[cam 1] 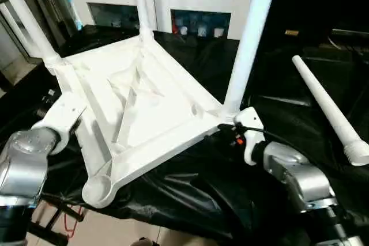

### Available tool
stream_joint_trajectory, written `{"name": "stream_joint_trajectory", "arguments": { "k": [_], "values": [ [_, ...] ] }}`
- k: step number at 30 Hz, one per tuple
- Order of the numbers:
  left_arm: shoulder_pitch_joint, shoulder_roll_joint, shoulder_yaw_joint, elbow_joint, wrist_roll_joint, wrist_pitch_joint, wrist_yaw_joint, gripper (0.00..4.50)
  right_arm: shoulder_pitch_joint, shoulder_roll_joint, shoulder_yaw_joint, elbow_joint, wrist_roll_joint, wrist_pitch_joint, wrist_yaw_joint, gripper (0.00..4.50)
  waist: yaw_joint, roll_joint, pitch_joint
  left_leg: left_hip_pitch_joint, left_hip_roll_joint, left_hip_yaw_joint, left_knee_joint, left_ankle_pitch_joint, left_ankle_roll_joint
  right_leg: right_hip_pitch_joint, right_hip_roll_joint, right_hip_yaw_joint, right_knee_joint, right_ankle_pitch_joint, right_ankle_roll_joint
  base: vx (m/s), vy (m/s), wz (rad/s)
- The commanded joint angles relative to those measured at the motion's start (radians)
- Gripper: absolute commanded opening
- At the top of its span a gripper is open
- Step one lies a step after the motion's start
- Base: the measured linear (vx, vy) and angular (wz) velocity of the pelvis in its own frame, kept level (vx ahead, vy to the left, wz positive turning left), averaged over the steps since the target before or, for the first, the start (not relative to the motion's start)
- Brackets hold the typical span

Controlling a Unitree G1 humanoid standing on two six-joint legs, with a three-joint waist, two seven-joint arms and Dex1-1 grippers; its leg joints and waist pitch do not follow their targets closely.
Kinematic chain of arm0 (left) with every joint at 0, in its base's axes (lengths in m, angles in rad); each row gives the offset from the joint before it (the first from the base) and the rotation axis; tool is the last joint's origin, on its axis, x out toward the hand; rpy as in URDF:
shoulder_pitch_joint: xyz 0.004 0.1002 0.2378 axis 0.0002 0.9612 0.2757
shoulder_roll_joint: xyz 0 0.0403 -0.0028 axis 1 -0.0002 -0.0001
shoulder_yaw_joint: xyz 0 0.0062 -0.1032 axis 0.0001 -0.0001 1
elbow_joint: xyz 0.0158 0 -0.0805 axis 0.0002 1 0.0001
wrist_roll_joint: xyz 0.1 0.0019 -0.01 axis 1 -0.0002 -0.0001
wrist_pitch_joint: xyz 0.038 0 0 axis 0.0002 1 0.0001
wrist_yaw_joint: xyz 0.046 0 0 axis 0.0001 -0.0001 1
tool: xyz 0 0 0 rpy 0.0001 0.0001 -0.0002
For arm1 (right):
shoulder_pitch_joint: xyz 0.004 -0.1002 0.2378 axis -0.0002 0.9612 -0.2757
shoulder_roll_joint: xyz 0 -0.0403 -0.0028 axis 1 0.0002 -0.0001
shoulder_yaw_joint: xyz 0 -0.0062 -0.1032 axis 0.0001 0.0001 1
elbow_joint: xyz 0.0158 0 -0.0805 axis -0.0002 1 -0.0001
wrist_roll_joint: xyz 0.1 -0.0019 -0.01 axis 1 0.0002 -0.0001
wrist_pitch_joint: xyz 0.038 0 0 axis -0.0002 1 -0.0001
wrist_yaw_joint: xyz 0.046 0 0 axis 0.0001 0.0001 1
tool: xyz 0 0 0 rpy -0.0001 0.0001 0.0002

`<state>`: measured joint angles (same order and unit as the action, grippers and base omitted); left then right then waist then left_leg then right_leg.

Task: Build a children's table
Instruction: Rotate table base

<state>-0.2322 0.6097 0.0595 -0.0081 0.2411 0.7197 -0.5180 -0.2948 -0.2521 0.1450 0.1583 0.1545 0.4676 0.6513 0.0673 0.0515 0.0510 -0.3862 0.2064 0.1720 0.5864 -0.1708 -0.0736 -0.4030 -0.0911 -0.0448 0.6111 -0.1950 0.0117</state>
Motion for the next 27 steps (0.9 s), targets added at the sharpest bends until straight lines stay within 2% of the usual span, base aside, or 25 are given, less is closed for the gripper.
{"name": "stream_joint_trajectory", "arguments": {
  "k": [1,2,5,7,9,10,12,13,16,17,18,21,22,24,25,26,27],
  "values": [
    [0.003,0.003,-0.023,-0.015,0.001,0.008,-0.009,0.11,-0.013,0.006,0.014,0.013,-0.013,-0.004,-0.012,2.68,0.002,0.014,-0.059,0.025,0.010,-0.006,-0.080,-0.334,-0.028,0.030,-0.029,0.025,-0.078,-0.234,-0.189,0.000,0.000,0.00],
    [0.009,-0.002,-0.049,-0.029,-0.014,0.029,-0.043,0.05,-0.016,0.004,0.013,0.020,-0.015,-0.003,-0.023,2.61,0.002,0.010,-0.058,0.025,0.010,-0.006,-0.080,-0.336,-0.029,0.030,-0.029,0.026,-0.079,-0.234,-0.187,0.000,0.000,0.00],
    [0.016,-0.012,-0.084,-0.026,-0.040,0.015,-0.088,0.00,-0.021,0.006,0.008,0.032,-0.017,0.000,-0.040,2.30,0.004,0.011,-0.059,0.023,0.010,-0.006,-0.081,-0.326,-0.030,0.030,-0.030,0.027,-0.078,-0.230,-0.186,0.000,0.000,0.00],
    [0.020,-0.019,-0.104,-0.019,-0.055,-0.009,-0.114,0.00,-0.024,0.005,0.012,0.040,-0.026,-0.003,-0.047,2.23,0.004,0.016,-0.060,0.021,0.008,-0.007,-0.080,-0.320,-0.034,0.031,-0.029,0.026,-0.076,-0.214,-0.187,0.000,0.000,0.00],
    [0.014,-0.018,-0.151,-0.022,-0.070,-0.018,-0.162,0.00,-0.037,0.002,0.007,0.068,-0.046,-0.001,-0.069,1.95,0.005,0.015,-0.061,0.021,0.008,-0.006,-0.079,-0.313,-0.033,0.031,-0.030,0.027,-0.075,-0.201,-0.190,0.000,0.000,0.00],
    [-0.001,-0.016,-0.200,-0.021,-0.091,-0.010,-0.223,0.00,-0.057,0.007,-0.015,0.103,-0.055,0.010,-0.111,1.95,0.005,0.013,-0.063,0.022,0.006,-0.004,-0.077,-0.295,-0.032,0.032,-0.029,0.027,-0.074,-0.184,-0.195,0.000,0.000,0.00],
    [-0.007,-0.013,-0.223,-0.014,-0.094,-0.014,-0.248,0.00,-0.063,0.007,-0.018,0.111,-0.058,0.012,-0.120,1.82,0.007,0.013,-0.064,0.022,0.006,-0.004,-0.076,-0.289,-0.031,0.032,-0.029,0.027,-0.073,-0.184,-0.201,0.000,0.000,0.00],
    [-0.012,-0.003,-0.256,-0.007,-0.092,-0.022,-0.283,0.00,-0.067,0.004,-0.019,0.117,-0.061,0.012,-0.125,1.56,0.011,0.012,-0.064,0.022,0.006,-0.002,-0.075,-0.281,-0.030,0.032,-0.028,0.028,-0.071,-0.175,-0.201,0.000,0.000,0.00],
    [-0.023,0.030,-0.340,-0.001,-0.087,-0.049,-0.379,0.00,-0.073,-0.004,-0.015,0.120,-0.058,0.006,-0.125,1.46,0.017,0.014,-0.066,0.022,0.006,-0.003,-0.074,-0.260,-0.026,0.035,-0.028,0.028,-0.068,-0.151,-0.196,0.000,0.000,0.00],
    [-0.043,0.020,-0.366,-0.024,-0.124,-0.035,-0.436,0.00,-0.078,-0.008,-0.019,0.128,-0.061,-0.002,-0.132,1.23,0.017,0.001,-0.065,0.020,0.006,-0.002,-0.075,-0.248,-0.023,0.038,-0.029,0.028,-0.067,-0.148,-0.195,0.000,0.000,0.00],
    [-0.054,0.009,-0.375,-0.038,-0.147,-0.022,-0.460,0.00,-0.081,-0.009,-0.023,0.134,-0.063,-0.006,-0.134,1.23,0.020,0.008,-0.066,0.024,0.006,0.000,-0.074,-0.245,-0.025,0.035,-0.030,0.029,-0.067,-0.157,-0.198,0.000,0.000,0.00],
    [-0.075,-0.018,-0.386,-0.062,-0.186,-0.014,-0.494,0.00,-0.085,-0.012,-0.030,0.142,-0.066,-0.011,-0.138,1.02,0.019,0.009,-0.065,0.022,0.007,0.002,-0.073,-0.238,-0.031,0.036,-0.030,0.030,-0.066,-0.146,-0.206,0.000,0.000,0.00],
    [-0.092,-0.044,-0.391,-0.067,-0.206,-0.004,-0.500,0.00,-0.087,-0.014,-0.034,0.146,-0.066,-0.013,-0.140,0.79,0.018,0.008,-0.065,0.023,0.007,0.003,-0.073,-0.241,-0.032,0.036,-0.029,0.030,-0.066,-0.143,-0.209,0.000,0.000,0.00],
    [-0.118,-0.087,-0.411,-0.064,-0.233,-0.001,-0.516,0.00,-0.090,-0.017,-0.043,0.152,-0.068,-0.018,-0.148,0.70,0.020,0.006,-0.066,0.023,0.005,0.004,-0.071,-0.240,-0.031,0.037,-0.030,0.031,-0.066,-0.147,-0.209,0.000,0.000,0.00],
    [-0.132,-0.111,-0.428,-0.054,-0.237,-0.003,-0.521,0.00,-0.090,-0.021,-0.048,0.151,-0.069,-0.018,-0.153,0.58,0.018,0.018,-0.067,0.020,0.004,0.002,-0.070,-0.230,-0.032,0.041,-0.030,0.031,-0.064,-0.136,-0.206,0.000,0.000,0.00],
    [-0.140,-0.124,-0.440,-0.047,-0.238,-0.007,-0.525,0.00,-0.089,-0.024,-0.051,0.149,-0.069,-0.018,-0.156,0.58,0.015,0.008,-0.067,0.019,0.003,0.003,-0.069,-0.224,-0.030,0.044,-0.029,0.030,-0.066,-0.128,-0.203,0.000,0.000,0.00],
    [-0.151,-0.152,-0.456,-0.029,-0.235,-0.015,-0.524,0.00,-0.084,-0.029,-0.055,0.137,-0.068,-0.014,-0.161,0.48,0.015,0.007,-0.069,0.018,0.002,0.003,-0.068,-0.217,-0.027,0.045,-0.029,0.030,-0.065,-0.121,-0.203,0.000,0.000,0.00]
  ]
}}
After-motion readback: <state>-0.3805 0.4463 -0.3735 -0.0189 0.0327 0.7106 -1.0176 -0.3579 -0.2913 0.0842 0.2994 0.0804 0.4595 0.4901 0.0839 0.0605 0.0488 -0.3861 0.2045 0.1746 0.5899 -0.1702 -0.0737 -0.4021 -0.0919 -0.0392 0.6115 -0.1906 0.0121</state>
